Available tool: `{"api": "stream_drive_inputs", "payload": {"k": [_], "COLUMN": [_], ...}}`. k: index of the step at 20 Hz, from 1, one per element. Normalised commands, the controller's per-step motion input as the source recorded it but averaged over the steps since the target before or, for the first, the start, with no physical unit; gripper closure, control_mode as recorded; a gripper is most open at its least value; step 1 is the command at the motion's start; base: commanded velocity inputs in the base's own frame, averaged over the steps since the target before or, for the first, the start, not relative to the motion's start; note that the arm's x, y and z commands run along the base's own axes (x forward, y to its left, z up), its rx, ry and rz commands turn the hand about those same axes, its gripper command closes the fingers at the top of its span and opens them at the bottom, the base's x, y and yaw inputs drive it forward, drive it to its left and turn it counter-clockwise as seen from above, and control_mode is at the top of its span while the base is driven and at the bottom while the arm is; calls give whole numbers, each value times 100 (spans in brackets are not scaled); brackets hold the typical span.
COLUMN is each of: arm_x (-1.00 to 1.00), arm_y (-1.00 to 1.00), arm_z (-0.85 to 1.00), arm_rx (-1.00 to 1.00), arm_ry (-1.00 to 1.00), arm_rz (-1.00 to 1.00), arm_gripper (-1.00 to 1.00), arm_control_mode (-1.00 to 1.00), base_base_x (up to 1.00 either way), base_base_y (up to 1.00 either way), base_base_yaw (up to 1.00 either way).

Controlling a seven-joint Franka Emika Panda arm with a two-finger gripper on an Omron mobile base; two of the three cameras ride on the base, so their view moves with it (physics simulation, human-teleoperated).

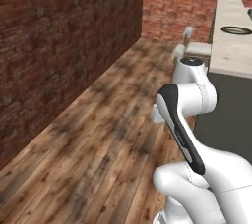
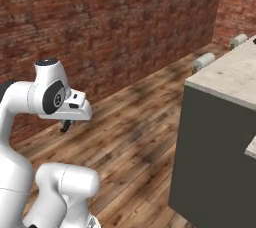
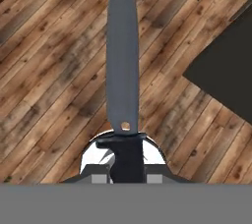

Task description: Retrieve the butter from the fridge and place it on a plate on the dining table. Then retrieve the butter knife by the fridge and place it near the plate.

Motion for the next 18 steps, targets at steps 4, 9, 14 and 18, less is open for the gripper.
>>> {"api": "stream_drive_inputs", "payload": {"k": [4,9,14,18], "arm_x": [0,0,0,0], "arm_y": [0,0,0,0], "arm_z": [0,0,0,0], "arm_rx": [0,0,0,0], "arm_ry": [0,0,0,0], "arm_rz": [0,0,0,0], "arm_gripper": [100,100,100,100], "arm_control_mode": [100,100,100,100], "base_base_x": [100,100,93,74], "base_base_y": [97,84,90,99], "base_base_yaw": [-49,-58,-58,-55]}}
